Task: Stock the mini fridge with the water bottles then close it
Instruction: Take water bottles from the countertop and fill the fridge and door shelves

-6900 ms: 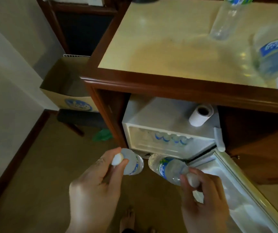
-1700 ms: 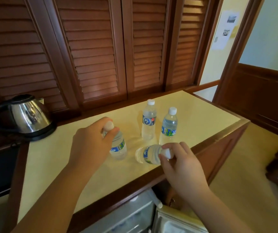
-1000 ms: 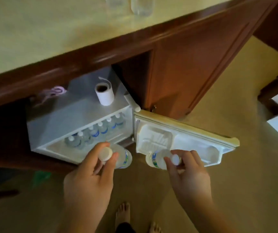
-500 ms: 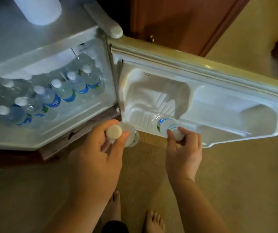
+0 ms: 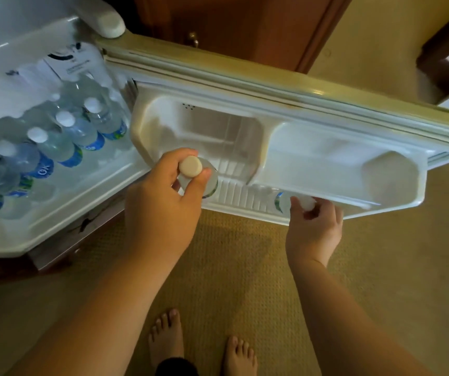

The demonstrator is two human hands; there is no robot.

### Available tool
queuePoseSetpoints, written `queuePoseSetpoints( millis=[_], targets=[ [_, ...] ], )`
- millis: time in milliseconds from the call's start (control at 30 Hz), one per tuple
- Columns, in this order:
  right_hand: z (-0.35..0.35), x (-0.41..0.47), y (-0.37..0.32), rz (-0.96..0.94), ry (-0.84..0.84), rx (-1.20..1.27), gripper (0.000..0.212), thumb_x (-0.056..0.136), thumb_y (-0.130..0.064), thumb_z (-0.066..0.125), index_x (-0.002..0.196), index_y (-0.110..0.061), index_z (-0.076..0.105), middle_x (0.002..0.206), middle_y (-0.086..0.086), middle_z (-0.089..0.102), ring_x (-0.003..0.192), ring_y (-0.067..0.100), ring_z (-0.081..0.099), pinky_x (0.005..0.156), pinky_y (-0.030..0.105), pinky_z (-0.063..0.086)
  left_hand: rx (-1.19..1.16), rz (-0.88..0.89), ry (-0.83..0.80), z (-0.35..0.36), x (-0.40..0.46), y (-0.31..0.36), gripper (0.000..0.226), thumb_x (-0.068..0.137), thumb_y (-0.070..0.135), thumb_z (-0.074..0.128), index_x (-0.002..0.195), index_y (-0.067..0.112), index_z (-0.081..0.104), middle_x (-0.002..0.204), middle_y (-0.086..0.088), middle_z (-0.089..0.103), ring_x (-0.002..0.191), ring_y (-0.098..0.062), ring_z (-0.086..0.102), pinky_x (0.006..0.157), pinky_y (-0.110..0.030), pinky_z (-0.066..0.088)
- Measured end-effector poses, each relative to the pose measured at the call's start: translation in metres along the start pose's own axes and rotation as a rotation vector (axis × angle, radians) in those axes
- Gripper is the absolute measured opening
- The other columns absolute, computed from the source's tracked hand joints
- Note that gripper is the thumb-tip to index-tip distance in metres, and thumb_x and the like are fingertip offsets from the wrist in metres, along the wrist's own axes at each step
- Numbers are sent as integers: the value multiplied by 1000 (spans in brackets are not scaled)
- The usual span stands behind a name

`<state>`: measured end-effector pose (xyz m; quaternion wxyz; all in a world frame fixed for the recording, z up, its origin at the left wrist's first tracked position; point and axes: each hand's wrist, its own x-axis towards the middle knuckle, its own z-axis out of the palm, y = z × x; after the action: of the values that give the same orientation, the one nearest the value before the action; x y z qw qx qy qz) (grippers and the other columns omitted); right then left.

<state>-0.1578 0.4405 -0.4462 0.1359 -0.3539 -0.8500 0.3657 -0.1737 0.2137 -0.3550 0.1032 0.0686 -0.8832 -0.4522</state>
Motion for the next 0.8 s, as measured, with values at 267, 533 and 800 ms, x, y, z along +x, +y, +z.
queuePoseSetpoints(
  millis=[267, 533, 800],
  targets=[
    [2, 23, -1, 150, 106, 90, 30, 89, -33, 78, 84, -9, 61, 95, 0, 55, 80, 19, 50, 71, 14, 27, -34, -72, -108, 45, 22, -9, 25, 91, 38, 75, 114, 31, 69, 94, 16, 70, 91, -11, 70, 73, -17, 52],
    [14, 31, 5, 154, -32, 83, 16, 96, -45, 64, 95, -29, 61, 101, -6, 66, 106, 25, 60, 92, 39, 49, -77, -136, -198, 86, 32, -28, 24, 87, 34, 78, 106, 44, 67, 102, 18, 74, 100, -12, 70, 93, -40, 58],
    [9, 37, 14, 170, -35, 145, 31, 99, -37, 64, 86, -10, 60, 86, -4, 60, 76, 17, 52, 70, 30, 38, -55, -151, -351, 117, 23, -33, 29, 92, 32, 75, 118, 38, 64, 92, 33, 58, 98, -4, 60, 73, 5, 39]
  ],
)
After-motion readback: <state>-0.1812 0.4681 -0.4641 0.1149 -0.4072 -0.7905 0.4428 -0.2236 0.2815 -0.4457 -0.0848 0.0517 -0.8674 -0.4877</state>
